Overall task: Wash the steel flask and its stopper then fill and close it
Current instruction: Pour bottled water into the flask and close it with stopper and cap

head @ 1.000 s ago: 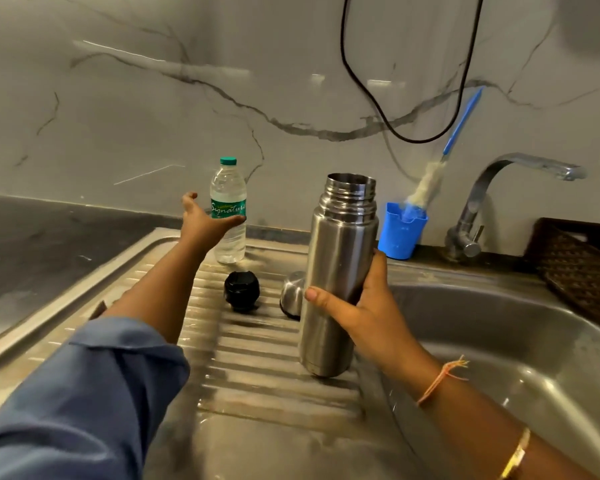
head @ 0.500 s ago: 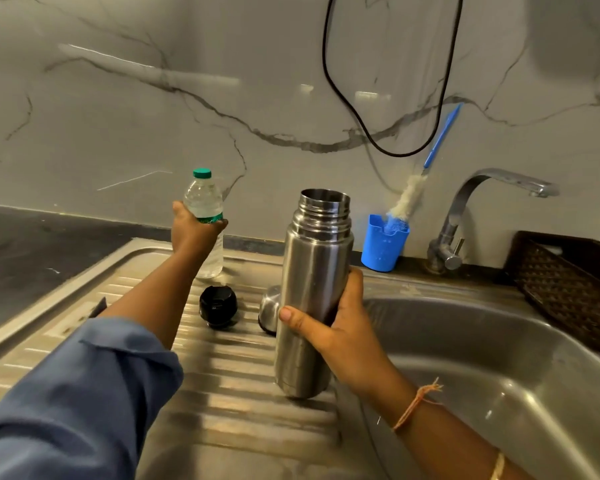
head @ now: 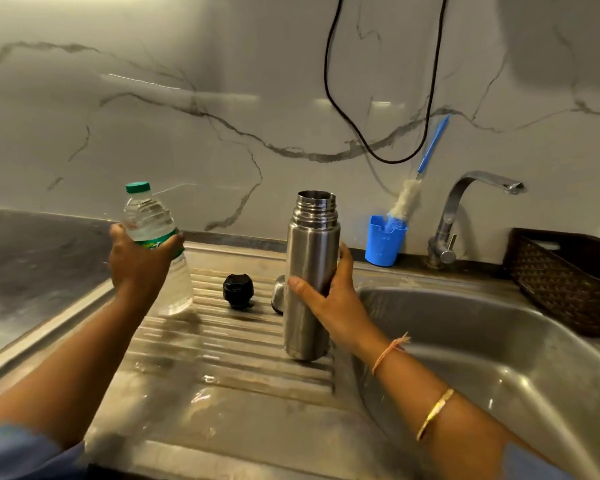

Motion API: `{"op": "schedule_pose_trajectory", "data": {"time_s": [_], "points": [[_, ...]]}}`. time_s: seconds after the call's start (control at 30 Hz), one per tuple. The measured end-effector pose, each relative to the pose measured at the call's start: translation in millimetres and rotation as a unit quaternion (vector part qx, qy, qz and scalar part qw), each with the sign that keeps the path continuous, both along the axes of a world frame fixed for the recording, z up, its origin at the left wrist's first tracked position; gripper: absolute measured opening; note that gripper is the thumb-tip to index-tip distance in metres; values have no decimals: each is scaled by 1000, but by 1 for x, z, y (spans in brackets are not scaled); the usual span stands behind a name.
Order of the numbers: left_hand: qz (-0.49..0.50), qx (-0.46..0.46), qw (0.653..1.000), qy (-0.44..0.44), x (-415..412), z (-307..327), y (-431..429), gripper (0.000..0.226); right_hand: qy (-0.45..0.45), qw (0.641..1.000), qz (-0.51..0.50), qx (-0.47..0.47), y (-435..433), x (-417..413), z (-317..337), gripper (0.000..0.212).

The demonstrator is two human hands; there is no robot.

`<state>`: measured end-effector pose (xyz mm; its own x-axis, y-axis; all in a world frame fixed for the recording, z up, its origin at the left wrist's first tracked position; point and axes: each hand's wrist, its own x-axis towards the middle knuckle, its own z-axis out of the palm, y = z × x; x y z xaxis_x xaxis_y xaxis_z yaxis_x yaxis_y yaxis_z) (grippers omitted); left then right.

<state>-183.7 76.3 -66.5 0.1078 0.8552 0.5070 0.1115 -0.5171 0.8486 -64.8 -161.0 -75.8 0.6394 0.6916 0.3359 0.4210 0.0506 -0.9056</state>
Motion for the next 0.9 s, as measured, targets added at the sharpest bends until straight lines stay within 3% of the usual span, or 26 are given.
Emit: {"op": "schedule_pose_trajectory", "data": {"time_s": [0.1,0.27,0.37,0.47,0.53,0.6,0.67,0.77,0.9], "points": [[-19,34,999,-6,-19,-4,-29,62,28,1000,11,-8,-7,-3,3,114],[-125,111,986,28,-24,-12,-84,67,13,999,-49,-1,-27,-3,2,112],[-203,175,963,39,-20,-9,-121,69,-117,991,-69,1,-50,-7,-8,98],[-282,203,937,22,-12,-8,-156,63,-320,943,-19,-93,-75,-11,-16,89],[-332,188,924,9,-4,-9,-177,55,-362,921,32,-139,-88,-14,-18,91],[-379,169,910,-6,5,-12,-194,52,-299,939,93,-138,-95,-16,-17,87],[-423,155,893,-12,14,-13,-206,56,-157,972,148,-94,-98,-16,-19,82],[-462,134,877,-5,27,-11,-218,56,4,986,163,-44,-106,-8,-18,65],[-510,52,859,-21,40,5,-229,63,74,982,169,-42,-117,9,-12,49]]}}
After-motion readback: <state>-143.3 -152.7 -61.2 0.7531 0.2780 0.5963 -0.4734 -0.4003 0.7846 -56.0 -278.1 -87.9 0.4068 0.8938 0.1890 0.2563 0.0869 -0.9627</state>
